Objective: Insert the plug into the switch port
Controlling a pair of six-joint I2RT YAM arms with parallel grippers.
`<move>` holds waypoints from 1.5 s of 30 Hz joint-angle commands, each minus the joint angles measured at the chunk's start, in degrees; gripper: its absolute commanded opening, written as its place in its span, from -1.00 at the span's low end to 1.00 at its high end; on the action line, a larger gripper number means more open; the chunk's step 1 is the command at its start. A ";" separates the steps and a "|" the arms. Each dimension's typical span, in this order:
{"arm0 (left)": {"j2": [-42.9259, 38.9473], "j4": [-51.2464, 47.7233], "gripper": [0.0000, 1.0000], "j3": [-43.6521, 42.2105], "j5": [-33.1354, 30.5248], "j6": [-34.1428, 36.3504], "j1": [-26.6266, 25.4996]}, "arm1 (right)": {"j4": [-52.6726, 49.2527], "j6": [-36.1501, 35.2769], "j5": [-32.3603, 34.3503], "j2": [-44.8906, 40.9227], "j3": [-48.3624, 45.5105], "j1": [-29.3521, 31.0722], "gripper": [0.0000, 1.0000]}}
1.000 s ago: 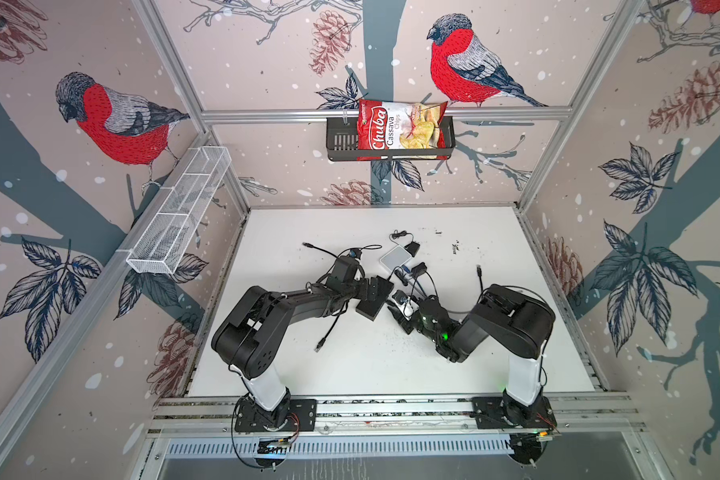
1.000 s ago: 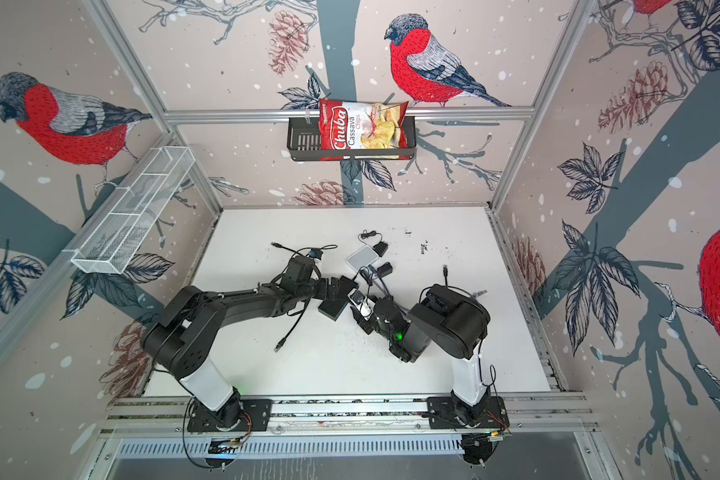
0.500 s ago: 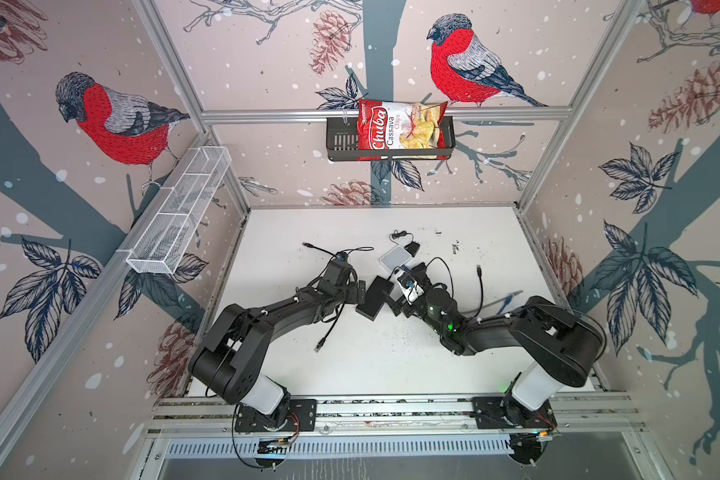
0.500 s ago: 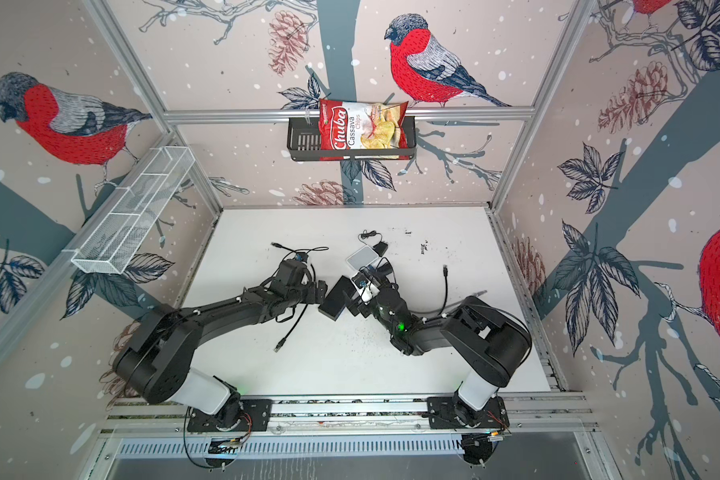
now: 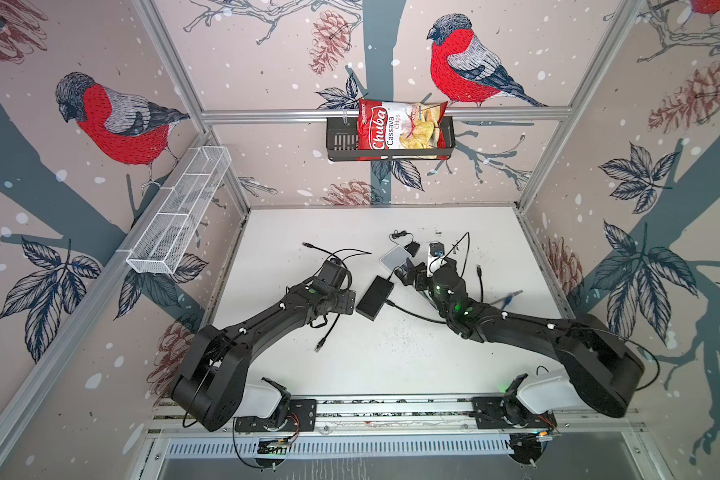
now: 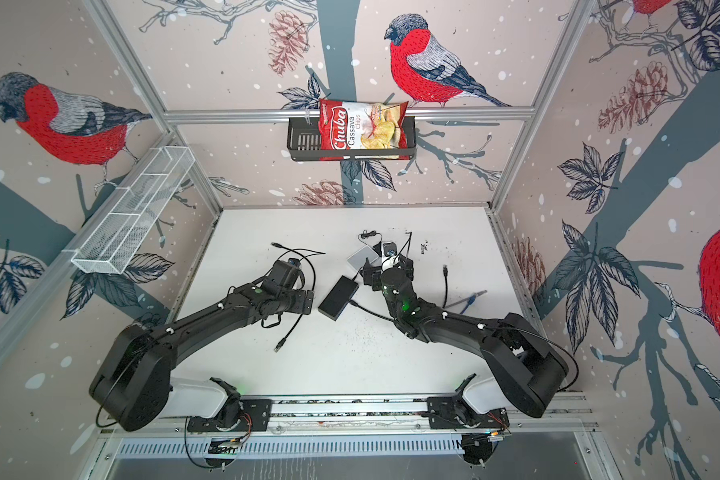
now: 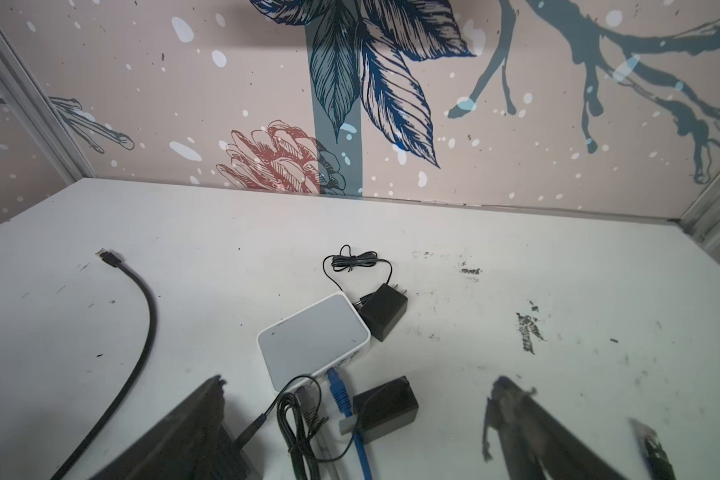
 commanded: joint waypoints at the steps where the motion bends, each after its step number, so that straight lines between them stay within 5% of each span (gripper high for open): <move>1: 0.53 -4.25 0.83 0.36 -0.50 0.79 -0.03 | -6.10 0.46 -3.55 -0.51 0.89 0.00 0.99; 4: 1.64 -4.11 0.70 0.30 0.85 0.90 -0.43 | -6.49 -0.12 -5.85 -0.61 0.73 0.01 0.98; 7: 3.28 -3.85 0.37 0.22 1.74 1.13 -1.02 | -6.31 -0.45 -9.10 -0.14 0.80 0.08 0.99; 16: 7.88 -1.12 0.12 0.14 3.21 1.93 -1.91 | -6.60 -0.87 -11.35 1.41 1.78 0.17 1.00; 31: 14.69 1.01 -0.66 1.26 2.69 2.82 -1.90 | -5.90 -1.70 -10.01 2.64 1.96 0.19 0.86; 45: 10.15 1.48 -1.00 2.60 -1.18 4.18 -1.83 | 8.63 -9.49 -14.73 -0.36 -6.88 0.19 0.84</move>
